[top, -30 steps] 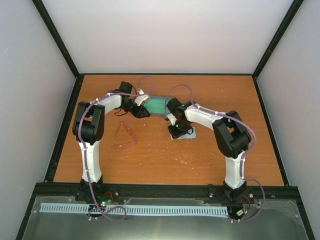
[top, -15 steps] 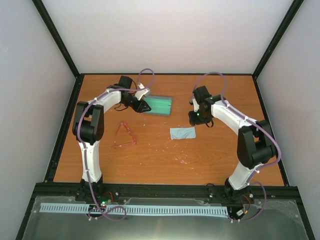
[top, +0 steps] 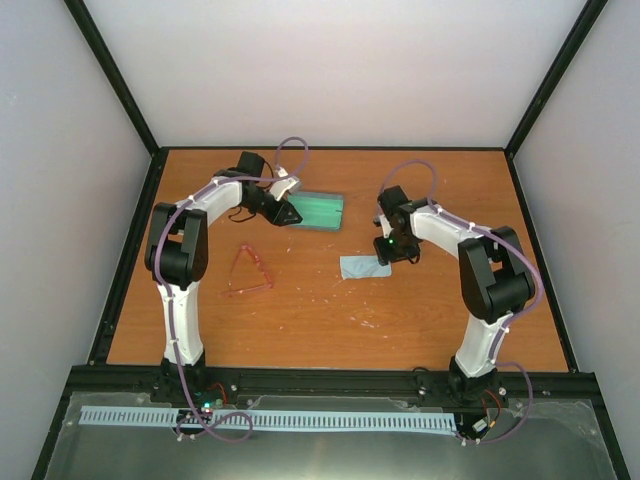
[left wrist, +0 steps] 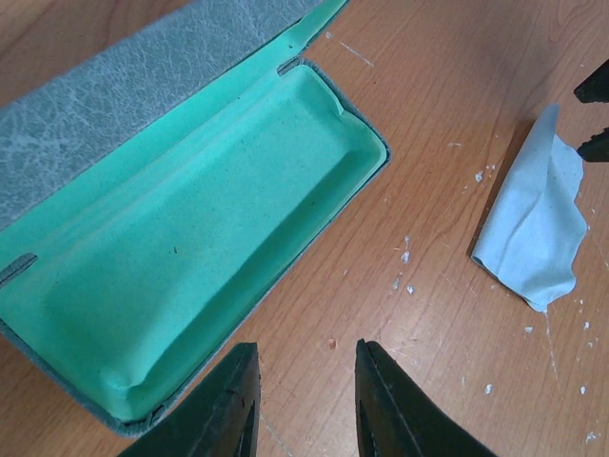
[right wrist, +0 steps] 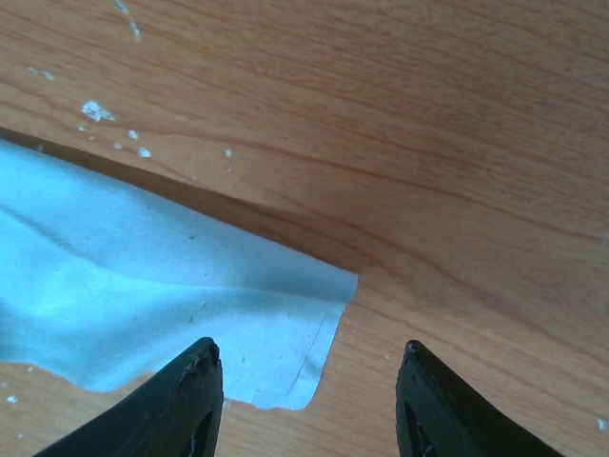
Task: Organize the sunglasses
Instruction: Pick up the glasses cleaning cloth from the center of the board, then place the glasses cleaning cloth in the sunglasses case.
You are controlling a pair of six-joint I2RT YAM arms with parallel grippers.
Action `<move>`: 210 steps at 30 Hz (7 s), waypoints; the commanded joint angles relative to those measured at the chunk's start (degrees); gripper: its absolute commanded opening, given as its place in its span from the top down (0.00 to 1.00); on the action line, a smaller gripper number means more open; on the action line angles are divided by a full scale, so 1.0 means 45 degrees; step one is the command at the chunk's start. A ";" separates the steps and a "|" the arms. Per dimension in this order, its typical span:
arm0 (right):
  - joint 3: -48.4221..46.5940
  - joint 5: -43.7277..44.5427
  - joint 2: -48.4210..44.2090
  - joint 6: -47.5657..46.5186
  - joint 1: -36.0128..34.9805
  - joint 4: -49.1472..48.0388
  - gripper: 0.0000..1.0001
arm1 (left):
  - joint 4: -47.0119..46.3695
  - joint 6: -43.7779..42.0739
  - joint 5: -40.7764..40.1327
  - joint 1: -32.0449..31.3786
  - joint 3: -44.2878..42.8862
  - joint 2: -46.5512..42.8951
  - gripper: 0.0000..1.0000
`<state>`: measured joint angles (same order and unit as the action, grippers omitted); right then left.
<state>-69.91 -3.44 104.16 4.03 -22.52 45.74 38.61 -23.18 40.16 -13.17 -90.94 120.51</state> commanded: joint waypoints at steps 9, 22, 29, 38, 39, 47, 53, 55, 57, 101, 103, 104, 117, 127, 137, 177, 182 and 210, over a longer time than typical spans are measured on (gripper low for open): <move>-0.0113 0.0402 0.1076 -0.0205 0.0088 -0.0822 0.54 | 0.0285 0.0151 0.0118 0.0114 -0.0898 0.0431 0.70; -0.0073 -0.0213 0.1673 -0.0473 0.0211 -0.1143 0.68 | 0.0651 -0.0297 0.0195 -0.0495 -0.0942 0.0581 0.70; 0.0153 -0.0622 0.1791 -0.0620 0.0315 -0.1145 0.92 | 0.1262 -0.0888 0.0227 -0.1723 -0.1314 0.1036 0.67; -0.0011 -0.0903 0.1769 -0.0632 0.0443 -0.1189 0.97 | 0.2123 -0.1487 -0.0618 -0.3008 -0.2031 0.1914 0.59; -0.0070 -0.0928 0.1804 -0.0626 0.0438 -0.1197 0.97 | 0.2123 -0.1487 -0.0701 -0.3143 -0.2054 0.1971 0.59; -0.0349 -0.1197 0.2050 -0.0567 0.0472 -0.1187 0.97 | 0.2286 -0.1169 -0.1080 -0.3929 -0.2662 0.2652 0.59; -0.0189 -0.1198 0.2098 -0.0494 0.0492 -0.1275 0.97 | 0.2437 -0.1122 -0.1326 -0.4158 -0.2684 0.2834 0.60; -0.0188 -0.1245 0.2108 -0.0406 0.0503 -0.1258 0.97 | 0.2607 -0.1202 -0.1380 -0.4216 -0.2683 0.2872 0.60; -0.0199 -0.1265 0.2110 -0.0303 0.0494 -0.1239 0.97 | 0.2760 -0.1368 -0.1480 -0.4285 -0.2621 0.2873 0.61; -0.0840 -0.1658 0.1963 0.0041 0.0075 -0.1462 0.97 | 0.0802 -0.1456 -0.3613 -0.3676 -0.0417 0.1177 1.00; -0.1176 -0.1752 0.2196 0.0069 -0.0083 -0.1522 0.97 | 0.0759 -0.1572 -0.3790 -0.3340 -0.0417 0.1099 1.00; -0.1375 -0.1774 0.2328 0.0094 -0.0145 -0.1534 0.97 | 0.0756 -0.1612 -0.3852 -0.3208 -0.0417 0.1070 0.99; -0.4360 -0.2021 0.3776 0.0357 -0.0542 -0.1397 0.97 | 0.0453 -0.1722 -0.3857 -0.2129 0.0031 0.0254 0.99; -0.5578 -0.2363 0.4129 0.0253 -0.0551 -0.1307 0.97 | 0.0569 -0.1770 -0.3916 -0.1644 -0.0542 -0.0007 1.00; -0.7467 -0.2769 0.5268 0.0204 -0.0705 -0.0691 0.97 | 0.0906 -0.2069 -0.4024 -0.1037 -0.1230 0.0212 1.00; -1.0662 -0.1675 0.7261 0.0724 -0.0988 -0.0039 0.97 | 0.1151 -0.2662 -0.3739 -0.0433 -0.3169 0.2099 0.99; -1.0412 -0.1385 0.7222 0.0821 -0.1004 -0.0213 0.97 | 0.1147 -0.2628 -0.3669 -0.0433 -0.3131 0.2256 0.97; -0.9849 0.0692 0.6934 0.1427 -0.1421 -0.0584 0.79 | 0.0067 -0.2137 -0.4239 -0.0433 -0.1815 0.1569 0.70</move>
<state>-115.79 -3.40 137.51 10.00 -28.93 43.38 39.90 -33.15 22.28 -15.59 -100.64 129.93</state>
